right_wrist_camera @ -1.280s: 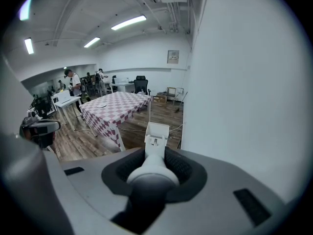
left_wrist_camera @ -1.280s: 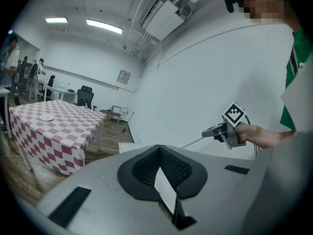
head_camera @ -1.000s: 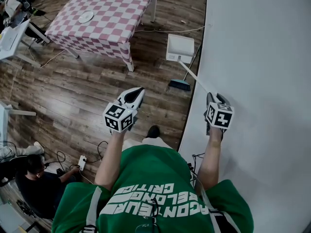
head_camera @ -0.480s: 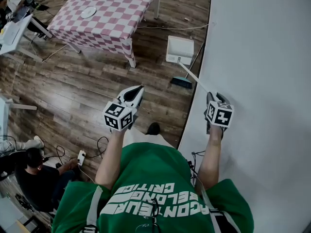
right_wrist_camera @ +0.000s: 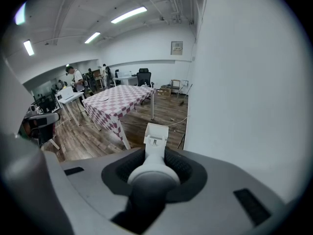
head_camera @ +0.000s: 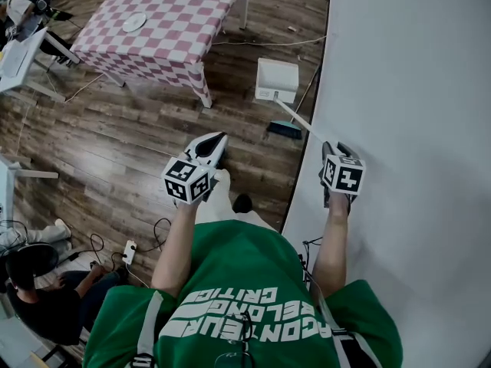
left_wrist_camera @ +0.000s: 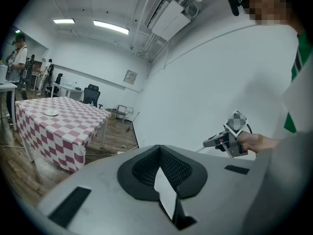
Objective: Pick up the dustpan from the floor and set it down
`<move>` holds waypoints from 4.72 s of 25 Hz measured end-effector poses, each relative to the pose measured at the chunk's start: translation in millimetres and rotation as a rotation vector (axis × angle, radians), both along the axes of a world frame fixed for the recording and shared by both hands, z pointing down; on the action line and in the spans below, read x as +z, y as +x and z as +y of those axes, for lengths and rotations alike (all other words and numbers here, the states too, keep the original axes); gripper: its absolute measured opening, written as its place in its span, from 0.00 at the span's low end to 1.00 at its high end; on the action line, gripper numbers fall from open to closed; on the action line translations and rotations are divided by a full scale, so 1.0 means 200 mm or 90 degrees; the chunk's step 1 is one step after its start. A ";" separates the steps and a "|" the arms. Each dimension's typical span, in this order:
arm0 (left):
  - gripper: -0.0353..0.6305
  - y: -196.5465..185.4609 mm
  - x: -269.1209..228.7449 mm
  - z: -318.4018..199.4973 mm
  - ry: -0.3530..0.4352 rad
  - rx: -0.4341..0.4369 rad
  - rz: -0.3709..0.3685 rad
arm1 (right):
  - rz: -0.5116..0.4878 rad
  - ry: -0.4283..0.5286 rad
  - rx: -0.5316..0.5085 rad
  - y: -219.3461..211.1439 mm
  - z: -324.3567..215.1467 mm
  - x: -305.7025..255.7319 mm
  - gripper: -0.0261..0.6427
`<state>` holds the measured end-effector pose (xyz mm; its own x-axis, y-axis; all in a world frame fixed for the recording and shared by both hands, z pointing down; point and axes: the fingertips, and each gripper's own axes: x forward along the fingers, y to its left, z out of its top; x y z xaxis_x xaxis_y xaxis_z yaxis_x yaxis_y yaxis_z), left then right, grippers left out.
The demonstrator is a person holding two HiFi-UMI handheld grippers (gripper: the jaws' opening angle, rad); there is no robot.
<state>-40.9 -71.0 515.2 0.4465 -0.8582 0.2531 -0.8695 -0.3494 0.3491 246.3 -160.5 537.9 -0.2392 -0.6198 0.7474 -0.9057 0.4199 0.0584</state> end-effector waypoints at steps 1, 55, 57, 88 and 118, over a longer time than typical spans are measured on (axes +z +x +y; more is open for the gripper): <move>0.06 0.00 0.00 -0.03 0.002 0.003 0.001 | -0.002 0.000 0.002 0.00 -0.02 0.01 0.21; 0.06 -0.43 0.35 -2.10 -0.041 0.055 0.092 | 0.108 -0.267 -0.022 -0.71 -1.90 1.07 0.21; 0.06 -0.48 0.39 -2.12 -0.056 0.044 0.087 | 0.113 -0.278 -0.032 -0.75 -1.94 1.14 0.21; 0.06 -0.74 0.55 -2.40 -0.112 0.020 0.062 | 0.215 -0.378 -0.080 -1.01 -2.19 1.61 0.22; 0.06 -0.67 0.26 -2.45 -0.035 0.049 0.023 | -0.099 0.024 -0.035 -1.11 -2.35 0.32 0.24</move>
<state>-175.8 -560.7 568.1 0.5206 -0.8061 0.2814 -0.8273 -0.3948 0.3996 24.1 -630.9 601.2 -0.3845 -0.6296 0.6750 -0.8805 0.4698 -0.0634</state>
